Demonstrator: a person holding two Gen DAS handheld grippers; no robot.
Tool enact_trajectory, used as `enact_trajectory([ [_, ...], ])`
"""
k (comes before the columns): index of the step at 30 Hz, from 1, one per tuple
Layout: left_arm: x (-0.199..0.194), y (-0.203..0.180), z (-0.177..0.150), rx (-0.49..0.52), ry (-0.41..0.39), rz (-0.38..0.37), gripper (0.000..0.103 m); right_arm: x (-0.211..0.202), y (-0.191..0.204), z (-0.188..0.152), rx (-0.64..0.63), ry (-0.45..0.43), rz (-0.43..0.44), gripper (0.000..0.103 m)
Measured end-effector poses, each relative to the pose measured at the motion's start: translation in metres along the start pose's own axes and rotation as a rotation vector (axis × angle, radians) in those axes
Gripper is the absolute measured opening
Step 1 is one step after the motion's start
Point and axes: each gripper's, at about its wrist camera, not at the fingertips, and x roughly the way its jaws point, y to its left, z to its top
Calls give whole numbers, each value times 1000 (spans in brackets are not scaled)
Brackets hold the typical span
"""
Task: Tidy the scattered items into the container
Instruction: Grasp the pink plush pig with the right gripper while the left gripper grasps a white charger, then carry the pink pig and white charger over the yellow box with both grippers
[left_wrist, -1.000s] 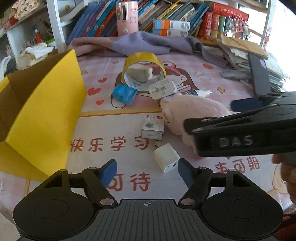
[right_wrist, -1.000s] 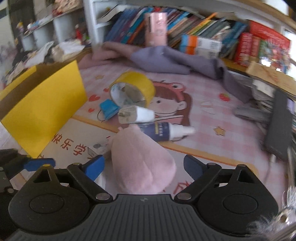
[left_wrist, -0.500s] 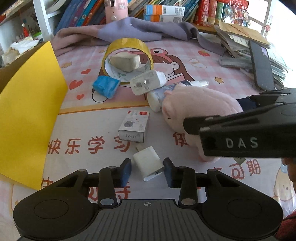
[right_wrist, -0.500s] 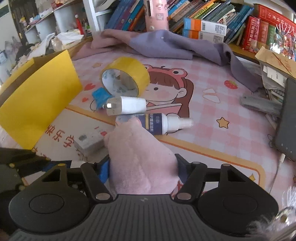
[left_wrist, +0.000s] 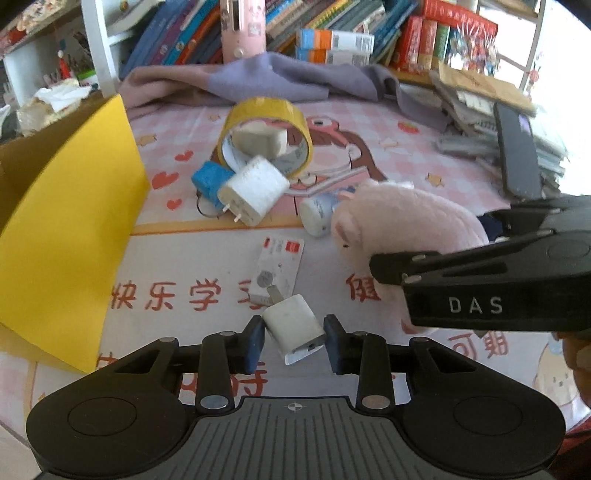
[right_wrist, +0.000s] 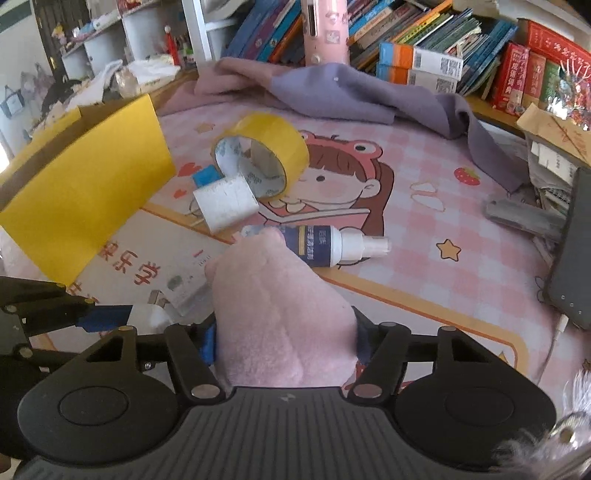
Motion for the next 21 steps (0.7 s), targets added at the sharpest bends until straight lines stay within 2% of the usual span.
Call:
enact_trajectory([
  [12,-38,11,-17,5,-79,-58,33,-34,19,-14,41,-48,-40,64],
  [21,-83,45,-42,55,-169,-141,33,-69,65,-34,105,-103,-149,64],
])
